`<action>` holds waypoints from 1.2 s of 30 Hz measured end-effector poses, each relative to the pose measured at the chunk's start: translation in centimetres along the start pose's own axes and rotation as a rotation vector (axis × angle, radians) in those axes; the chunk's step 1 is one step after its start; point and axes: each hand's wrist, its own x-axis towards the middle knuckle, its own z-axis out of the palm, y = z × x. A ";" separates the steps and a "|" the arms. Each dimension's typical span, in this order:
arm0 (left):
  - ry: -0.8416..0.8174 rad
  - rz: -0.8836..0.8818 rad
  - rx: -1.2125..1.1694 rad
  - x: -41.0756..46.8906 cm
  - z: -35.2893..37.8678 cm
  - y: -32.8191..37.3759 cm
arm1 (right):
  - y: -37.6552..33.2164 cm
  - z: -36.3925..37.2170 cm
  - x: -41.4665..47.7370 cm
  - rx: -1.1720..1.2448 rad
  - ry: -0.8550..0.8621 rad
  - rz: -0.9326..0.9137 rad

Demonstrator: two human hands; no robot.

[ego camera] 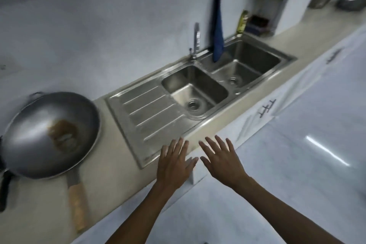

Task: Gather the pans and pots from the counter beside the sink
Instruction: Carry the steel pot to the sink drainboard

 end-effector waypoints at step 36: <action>-0.082 0.604 -0.056 75.5 10.9 71.9 | 90.3 -13.0 8.8 0.144 0.191 0.898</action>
